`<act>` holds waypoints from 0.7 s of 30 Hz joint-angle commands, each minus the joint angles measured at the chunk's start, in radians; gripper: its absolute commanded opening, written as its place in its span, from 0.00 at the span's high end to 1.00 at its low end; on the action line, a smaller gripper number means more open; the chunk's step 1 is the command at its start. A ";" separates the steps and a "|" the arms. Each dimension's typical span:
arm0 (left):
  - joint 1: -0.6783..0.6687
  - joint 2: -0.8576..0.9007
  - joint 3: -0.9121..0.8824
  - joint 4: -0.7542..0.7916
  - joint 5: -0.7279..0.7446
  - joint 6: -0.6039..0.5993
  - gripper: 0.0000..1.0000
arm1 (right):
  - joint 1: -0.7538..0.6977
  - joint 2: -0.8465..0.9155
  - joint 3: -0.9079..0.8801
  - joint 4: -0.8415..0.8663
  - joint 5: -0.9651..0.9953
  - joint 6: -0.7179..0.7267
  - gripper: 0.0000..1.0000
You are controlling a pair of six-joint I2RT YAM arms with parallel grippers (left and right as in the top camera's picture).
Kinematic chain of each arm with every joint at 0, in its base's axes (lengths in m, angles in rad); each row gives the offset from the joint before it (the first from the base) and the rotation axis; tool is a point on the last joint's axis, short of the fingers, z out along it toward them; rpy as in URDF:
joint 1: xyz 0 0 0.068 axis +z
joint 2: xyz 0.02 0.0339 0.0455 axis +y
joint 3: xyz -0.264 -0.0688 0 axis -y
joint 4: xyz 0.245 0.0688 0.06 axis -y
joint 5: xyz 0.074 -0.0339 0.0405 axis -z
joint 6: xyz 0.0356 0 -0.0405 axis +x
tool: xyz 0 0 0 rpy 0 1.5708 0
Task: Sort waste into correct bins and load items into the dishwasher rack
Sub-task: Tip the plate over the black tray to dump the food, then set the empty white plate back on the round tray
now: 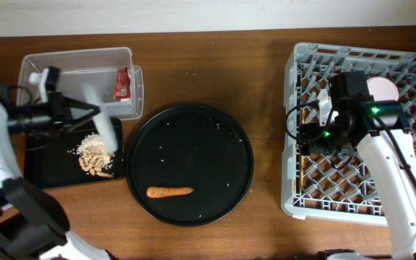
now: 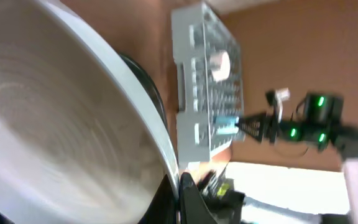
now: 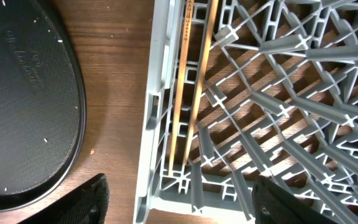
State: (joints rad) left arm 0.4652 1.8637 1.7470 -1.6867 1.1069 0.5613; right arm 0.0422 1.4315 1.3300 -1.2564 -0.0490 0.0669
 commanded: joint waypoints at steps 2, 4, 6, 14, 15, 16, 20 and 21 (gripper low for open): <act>-0.266 -0.042 0.018 0.092 -0.130 -0.089 1.00 | -0.004 -0.006 0.011 -0.001 0.009 -0.007 0.27; -0.409 -0.041 0.018 0.221 -0.284 -0.279 1.00 | -0.004 -0.006 0.011 -0.002 0.009 -0.007 0.27; -0.552 -0.041 0.018 0.306 -0.438 -0.381 1.00 | -0.004 -0.006 0.011 -0.002 0.009 -0.007 0.27; -1.058 0.069 0.004 0.428 -0.982 -0.758 1.00 | -0.004 -0.006 0.011 -0.013 0.009 -0.007 0.27; -1.087 0.101 0.004 0.435 -0.984 -0.760 1.00 | -0.004 -0.006 0.011 -0.013 0.009 -0.007 0.27; -1.108 0.127 0.004 0.442 -0.985 -0.760 1.00 | -0.004 -0.006 0.011 -0.013 0.009 -0.008 0.26; -1.146 0.199 0.004 0.457 -1.000 -0.774 0.85 | -0.004 -0.006 0.011 -0.013 0.009 -0.007 0.27; -1.146 0.199 0.004 0.457 -1.000 -0.774 0.75 | -0.004 -0.006 0.011 -0.013 0.009 -0.007 0.26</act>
State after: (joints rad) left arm -0.6769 2.0529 1.7504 -1.2320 0.1310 -0.1852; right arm 0.0425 1.4315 1.3300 -1.2682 -0.0486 0.0666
